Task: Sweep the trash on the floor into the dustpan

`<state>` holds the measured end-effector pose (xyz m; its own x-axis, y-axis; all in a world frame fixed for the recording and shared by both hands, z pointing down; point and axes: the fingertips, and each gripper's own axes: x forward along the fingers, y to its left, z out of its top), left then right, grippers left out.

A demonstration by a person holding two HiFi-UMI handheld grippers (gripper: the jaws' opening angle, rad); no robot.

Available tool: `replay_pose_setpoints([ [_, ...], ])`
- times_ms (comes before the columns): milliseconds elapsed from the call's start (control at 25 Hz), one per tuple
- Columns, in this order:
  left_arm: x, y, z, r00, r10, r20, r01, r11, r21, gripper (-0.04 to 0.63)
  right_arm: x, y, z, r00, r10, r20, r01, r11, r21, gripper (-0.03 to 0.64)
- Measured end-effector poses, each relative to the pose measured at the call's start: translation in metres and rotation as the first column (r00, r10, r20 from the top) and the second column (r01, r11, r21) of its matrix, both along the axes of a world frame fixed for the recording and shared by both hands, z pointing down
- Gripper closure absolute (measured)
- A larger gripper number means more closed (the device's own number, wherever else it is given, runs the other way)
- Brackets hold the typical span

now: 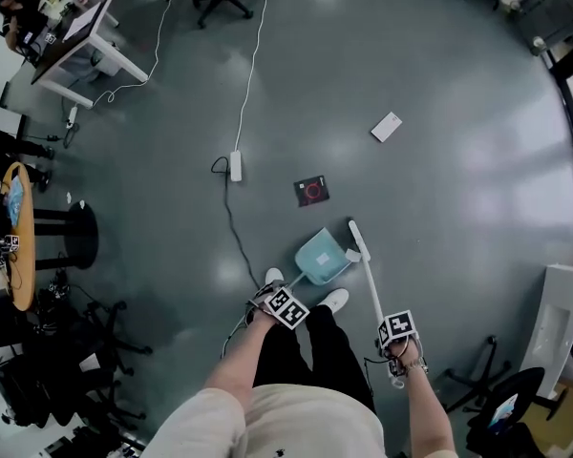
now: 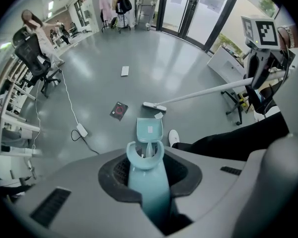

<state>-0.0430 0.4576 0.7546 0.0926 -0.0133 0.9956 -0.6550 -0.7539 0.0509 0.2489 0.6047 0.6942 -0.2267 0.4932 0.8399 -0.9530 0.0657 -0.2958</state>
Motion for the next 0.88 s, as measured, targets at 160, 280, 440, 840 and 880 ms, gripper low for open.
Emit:
replay_pose_setpoints([
  [160, 0.002, -0.004, 0.0, 1.0, -0.003, -0.013, 0.003, 1.0, 0.007, 0.503, -0.037, 0.005, -0.01, 0.992, 0.083, 0.095, -0.08, 0.996, -0.035, 0.489],
  [280, 0.001, -0.007, 0.001, 1.0, 0.004, -0.022, -0.003, 1.0, 0.012, 0.503, -0.062, 0.005, -0.018, 0.972, 0.158, 0.173, -0.147, 0.986, -0.077, 0.489],
  [440, -0.001, -0.008, 0.002, 0.999, -0.003, -0.042, 0.003, 1.0, 0.014, 0.503, -0.072, 0.008, -0.024, 0.979, 0.102, 0.177, -0.088, 0.993, -0.084, 0.489],
  [840, -0.054, -0.022, -0.01, 0.993, -0.102, -0.065, 0.105, 0.994, 0.038, 0.503, -0.068, -0.038, -0.064, 0.898, 0.377, 0.226, -0.372, 0.926, -0.065, 0.489],
  [880, -0.067, -0.025, -0.012, 0.991, -0.116, -0.067, 0.119, 0.992, 0.04, 0.503, -0.068, -0.046, -0.065, 0.903, 0.372, 0.215, -0.372, 0.927, -0.044, 0.491],
])
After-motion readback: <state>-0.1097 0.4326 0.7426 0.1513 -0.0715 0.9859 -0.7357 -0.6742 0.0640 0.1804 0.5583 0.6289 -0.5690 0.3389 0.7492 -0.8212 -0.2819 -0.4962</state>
